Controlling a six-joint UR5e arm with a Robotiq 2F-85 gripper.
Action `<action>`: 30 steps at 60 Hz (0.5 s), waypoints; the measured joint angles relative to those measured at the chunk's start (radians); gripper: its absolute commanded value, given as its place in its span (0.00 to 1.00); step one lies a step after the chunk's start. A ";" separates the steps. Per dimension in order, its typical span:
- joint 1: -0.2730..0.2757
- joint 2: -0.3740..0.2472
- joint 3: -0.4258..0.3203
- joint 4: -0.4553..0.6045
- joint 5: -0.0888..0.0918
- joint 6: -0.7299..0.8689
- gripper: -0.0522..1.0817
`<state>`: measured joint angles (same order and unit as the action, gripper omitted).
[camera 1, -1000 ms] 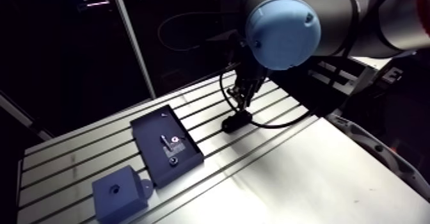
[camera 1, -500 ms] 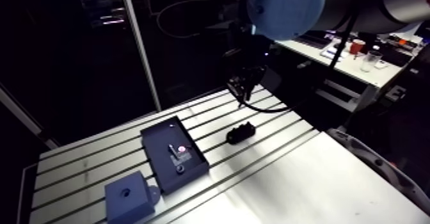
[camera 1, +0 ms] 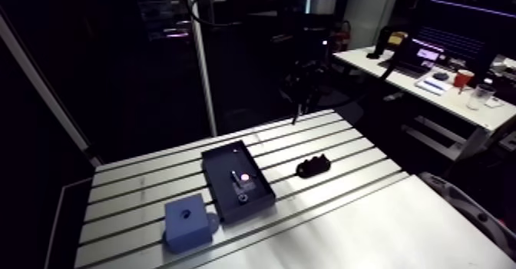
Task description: Pick up the M10 bolt and insert it into the hex recess until seated.
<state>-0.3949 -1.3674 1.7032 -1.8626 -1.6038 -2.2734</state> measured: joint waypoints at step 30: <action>0.185 0.034 -0.099 0.144 -0.037 0.104 0.82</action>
<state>-0.2102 -1.3335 1.6047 -1.7182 -1.6408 -2.1697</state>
